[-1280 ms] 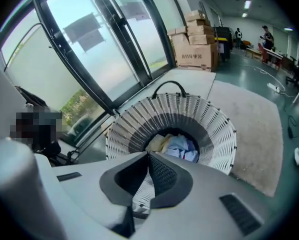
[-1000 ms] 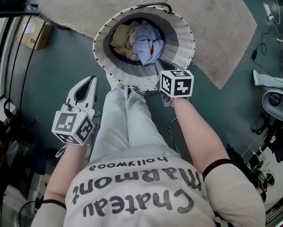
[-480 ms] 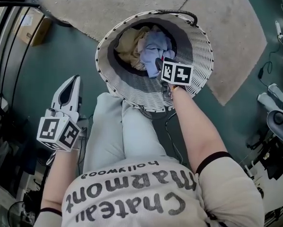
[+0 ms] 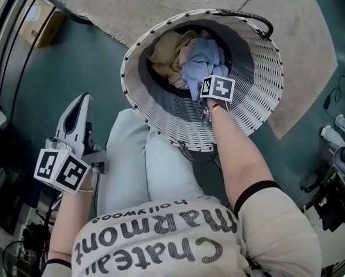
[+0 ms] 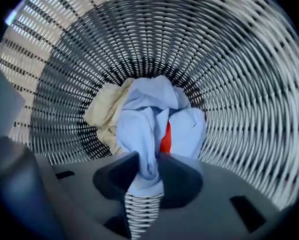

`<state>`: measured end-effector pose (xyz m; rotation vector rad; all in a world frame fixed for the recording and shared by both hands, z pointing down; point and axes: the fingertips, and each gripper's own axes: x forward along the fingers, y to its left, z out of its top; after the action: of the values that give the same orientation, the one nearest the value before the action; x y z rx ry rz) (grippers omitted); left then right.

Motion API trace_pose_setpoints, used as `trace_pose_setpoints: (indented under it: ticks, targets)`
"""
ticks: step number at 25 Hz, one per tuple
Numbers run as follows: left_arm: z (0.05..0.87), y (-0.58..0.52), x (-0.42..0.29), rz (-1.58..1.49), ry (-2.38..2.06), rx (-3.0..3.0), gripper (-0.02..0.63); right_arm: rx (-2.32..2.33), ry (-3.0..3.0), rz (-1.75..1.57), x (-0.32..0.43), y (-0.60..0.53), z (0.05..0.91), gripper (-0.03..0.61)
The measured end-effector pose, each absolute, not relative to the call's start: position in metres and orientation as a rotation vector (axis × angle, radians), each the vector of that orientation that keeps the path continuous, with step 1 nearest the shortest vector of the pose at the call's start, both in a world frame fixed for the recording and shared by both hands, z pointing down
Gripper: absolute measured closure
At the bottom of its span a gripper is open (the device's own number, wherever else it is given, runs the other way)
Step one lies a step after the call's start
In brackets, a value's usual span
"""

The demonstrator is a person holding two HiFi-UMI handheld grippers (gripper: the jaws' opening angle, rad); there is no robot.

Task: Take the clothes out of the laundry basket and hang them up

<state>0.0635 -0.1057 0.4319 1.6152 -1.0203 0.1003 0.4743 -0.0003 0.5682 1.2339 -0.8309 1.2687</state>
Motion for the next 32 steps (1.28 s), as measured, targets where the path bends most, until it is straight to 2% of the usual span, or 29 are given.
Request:
trace_pose_setpoints:
  ticks: [1,2,4,12,24,32]
  targets:
    - [0.428,-0.107,0.063,0.092,-1.022,1.619,0.606,1.258,-0.811,1.276,0.477,0.001,0.566,0.475]
    - [0.423,-0.107,0.062,0.087,-1.026,1.621,0.606,1.283,-0.801,1.291,0.476,0.000,0.563,0.509]
    - [0.411,-0.104,0.058,0.082,-1.035,1.608,0.606,1.312,-0.818,1.331,0.465,-0.006,0.549,0.525]
    - [0.314,-0.092,0.061,0.047,-1.001,1.602,0.606,1.297,-1.045,1.322,0.407,-0.042,0.429,0.532]
    - [0.131,-0.103,0.042,-0.104,-1.084,1.737,0.606,1.295,-1.500,1.249,0.344,-0.097,0.192,0.535]
    - [0.074,-0.108,0.025,-0.116,-1.046,1.855,0.606,1.319,-1.762,1.195,0.289,-0.131,0.068,0.535]
